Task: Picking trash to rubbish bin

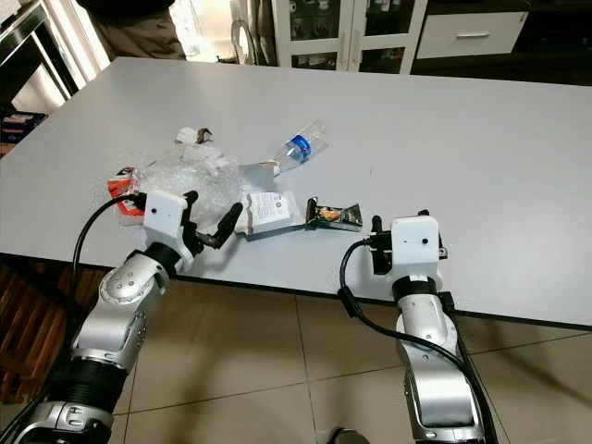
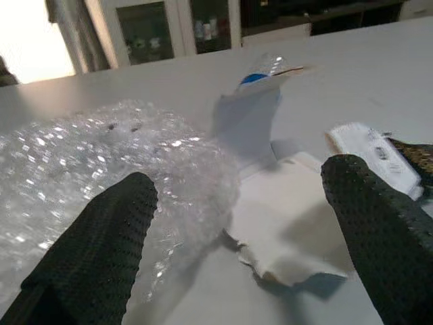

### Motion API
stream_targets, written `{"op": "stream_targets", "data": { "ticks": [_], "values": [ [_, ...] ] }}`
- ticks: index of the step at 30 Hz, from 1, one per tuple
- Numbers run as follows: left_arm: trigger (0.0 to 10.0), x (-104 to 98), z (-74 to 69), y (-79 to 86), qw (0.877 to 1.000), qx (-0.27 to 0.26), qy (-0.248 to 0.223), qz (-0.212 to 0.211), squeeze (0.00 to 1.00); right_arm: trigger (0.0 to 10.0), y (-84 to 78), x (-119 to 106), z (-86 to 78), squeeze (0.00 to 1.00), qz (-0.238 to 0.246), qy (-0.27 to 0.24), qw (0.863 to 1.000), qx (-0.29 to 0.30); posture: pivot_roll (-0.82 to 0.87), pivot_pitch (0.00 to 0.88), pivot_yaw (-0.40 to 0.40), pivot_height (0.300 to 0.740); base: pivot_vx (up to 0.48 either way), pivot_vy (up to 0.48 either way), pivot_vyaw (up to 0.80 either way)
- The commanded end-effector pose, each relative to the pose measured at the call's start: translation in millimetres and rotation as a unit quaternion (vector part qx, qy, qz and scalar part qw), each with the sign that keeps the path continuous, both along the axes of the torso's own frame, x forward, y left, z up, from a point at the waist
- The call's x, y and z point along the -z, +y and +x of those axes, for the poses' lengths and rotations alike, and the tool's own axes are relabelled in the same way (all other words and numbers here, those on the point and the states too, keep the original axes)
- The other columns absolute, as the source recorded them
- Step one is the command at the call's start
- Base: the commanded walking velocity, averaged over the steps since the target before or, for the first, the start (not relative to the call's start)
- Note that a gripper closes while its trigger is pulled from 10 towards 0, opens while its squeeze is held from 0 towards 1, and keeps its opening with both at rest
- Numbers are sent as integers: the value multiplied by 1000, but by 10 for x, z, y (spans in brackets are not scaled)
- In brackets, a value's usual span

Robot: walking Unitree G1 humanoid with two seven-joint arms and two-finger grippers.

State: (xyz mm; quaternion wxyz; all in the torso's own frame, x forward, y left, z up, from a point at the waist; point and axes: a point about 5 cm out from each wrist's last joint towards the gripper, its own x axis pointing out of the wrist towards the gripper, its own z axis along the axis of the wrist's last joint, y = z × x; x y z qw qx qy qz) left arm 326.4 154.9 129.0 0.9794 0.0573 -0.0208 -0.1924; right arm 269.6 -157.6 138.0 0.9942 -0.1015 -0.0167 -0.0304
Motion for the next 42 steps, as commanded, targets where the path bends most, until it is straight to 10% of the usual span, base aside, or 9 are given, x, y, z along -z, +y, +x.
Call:
{"op": "stream_targets", "data": {
  "ticks": [1,19,42],
  "values": [
    [10000,-37,-27,-33,999,32,2,-3,0,10000,26,25,-15,0,3,7,1000,-5,-39,98,38,740,0,0,0],
    [10000,-338,-103,57,981,190,30,15,0,10000,5,81,0,0,2,16,1000,-5,-18,99,51,740,0,0,0],
    [10000,-274,-440,-221,941,324,98,23,0,10000,6,-11,348,0,-65,60,974,-208,52,136,72,740,0,0,0]
  ]
}}
